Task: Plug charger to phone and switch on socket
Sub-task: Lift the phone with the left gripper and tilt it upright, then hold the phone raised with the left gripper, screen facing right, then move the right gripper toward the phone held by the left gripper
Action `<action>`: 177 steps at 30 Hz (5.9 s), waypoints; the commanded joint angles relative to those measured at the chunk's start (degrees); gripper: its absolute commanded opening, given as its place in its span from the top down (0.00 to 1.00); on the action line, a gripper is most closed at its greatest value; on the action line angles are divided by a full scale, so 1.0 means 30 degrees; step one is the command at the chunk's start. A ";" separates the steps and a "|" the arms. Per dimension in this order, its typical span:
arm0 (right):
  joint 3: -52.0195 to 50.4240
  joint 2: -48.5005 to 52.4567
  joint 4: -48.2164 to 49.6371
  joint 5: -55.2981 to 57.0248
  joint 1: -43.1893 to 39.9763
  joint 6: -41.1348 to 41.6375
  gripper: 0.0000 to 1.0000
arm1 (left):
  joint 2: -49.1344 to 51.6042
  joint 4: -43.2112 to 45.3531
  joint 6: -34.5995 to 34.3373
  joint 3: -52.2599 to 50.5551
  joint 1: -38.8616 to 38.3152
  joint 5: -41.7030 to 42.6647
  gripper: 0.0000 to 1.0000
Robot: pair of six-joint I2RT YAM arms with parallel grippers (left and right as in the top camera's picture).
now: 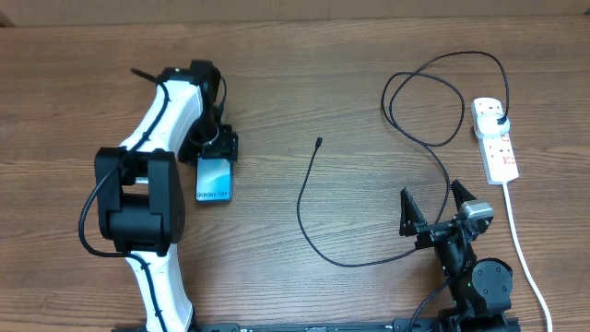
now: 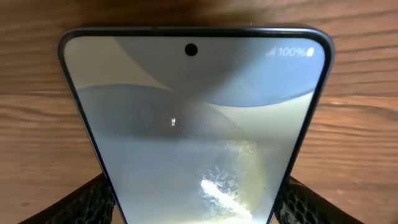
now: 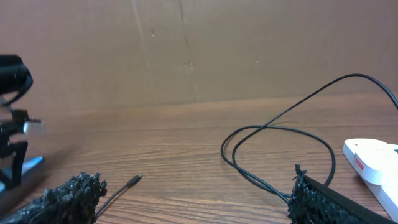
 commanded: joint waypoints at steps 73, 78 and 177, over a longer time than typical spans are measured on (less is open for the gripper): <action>-0.0204 -0.0189 0.0109 0.0036 0.0109 0.0000 0.00 | -0.0080 -0.2754 -0.9493 0.3738 -0.0146 1.9096 0.41; -0.0204 -0.0189 0.0109 0.0036 0.0109 0.0000 0.00 | -0.0080 -0.2783 -1.0222 0.3738 -0.0131 2.0924 0.43; 1.1686 1.0083 -0.7016 -0.5639 0.0109 0.3534 0.00 | -0.0080 -0.2361 -1.8418 0.3738 -0.0146 1.1344 0.43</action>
